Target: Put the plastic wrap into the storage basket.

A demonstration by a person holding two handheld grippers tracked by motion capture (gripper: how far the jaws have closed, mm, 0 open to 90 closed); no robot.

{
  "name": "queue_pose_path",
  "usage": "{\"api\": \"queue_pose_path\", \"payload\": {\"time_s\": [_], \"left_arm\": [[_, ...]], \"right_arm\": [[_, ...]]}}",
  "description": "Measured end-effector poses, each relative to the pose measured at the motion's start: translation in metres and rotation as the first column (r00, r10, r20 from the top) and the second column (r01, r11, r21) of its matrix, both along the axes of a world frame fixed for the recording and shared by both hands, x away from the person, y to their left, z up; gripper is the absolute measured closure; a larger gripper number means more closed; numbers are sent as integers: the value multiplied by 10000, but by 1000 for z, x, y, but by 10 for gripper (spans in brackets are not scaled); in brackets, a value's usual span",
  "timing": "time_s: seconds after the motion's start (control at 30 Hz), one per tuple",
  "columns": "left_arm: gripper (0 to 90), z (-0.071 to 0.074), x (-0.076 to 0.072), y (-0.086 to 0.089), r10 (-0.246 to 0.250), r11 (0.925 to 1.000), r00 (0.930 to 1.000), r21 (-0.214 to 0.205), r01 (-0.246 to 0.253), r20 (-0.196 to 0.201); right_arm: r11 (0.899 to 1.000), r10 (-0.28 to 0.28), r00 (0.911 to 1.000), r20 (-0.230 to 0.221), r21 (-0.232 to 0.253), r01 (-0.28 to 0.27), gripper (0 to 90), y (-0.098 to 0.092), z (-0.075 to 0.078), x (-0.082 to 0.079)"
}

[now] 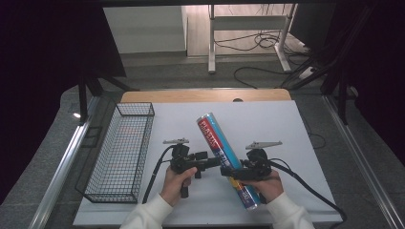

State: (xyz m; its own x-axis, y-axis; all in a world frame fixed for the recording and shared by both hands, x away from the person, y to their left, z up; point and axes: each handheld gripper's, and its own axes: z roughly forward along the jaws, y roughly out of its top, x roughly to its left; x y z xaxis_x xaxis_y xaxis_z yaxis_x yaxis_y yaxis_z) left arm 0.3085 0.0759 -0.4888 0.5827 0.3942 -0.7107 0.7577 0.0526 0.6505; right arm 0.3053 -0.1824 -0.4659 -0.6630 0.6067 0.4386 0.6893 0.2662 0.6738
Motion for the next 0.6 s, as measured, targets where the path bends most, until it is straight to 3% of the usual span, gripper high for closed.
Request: {"api": "queue_pose_path", "payload": {"time_s": [0.1, 0.27, 0.47, 0.6], "left_arm": [[95, -2, 4, -4, -65, 9992, 9998, -390, 57, -205], [119, -7, 10, -7, -100, 9975, 9992, -705, 73, -378], [228, -9, 12, -9, -168, 9956, 9983, -926, 115, -561], [266, -11, 15, -3, -249, 9906, 9946, -1366, 110, -1006]], "right_arm": [[9998, 96, 10000, 19, 158, -96, 324, 7, -1, 0], [9991, 279, 9996, 70, 314, -281, 324, 14, -3, -1], [9985, 440, 9989, 175, 321, -446, 324, 25, -5, -3], [9984, 431, 9989, 200, 351, -438, 323, 27, -5, -3]]}}
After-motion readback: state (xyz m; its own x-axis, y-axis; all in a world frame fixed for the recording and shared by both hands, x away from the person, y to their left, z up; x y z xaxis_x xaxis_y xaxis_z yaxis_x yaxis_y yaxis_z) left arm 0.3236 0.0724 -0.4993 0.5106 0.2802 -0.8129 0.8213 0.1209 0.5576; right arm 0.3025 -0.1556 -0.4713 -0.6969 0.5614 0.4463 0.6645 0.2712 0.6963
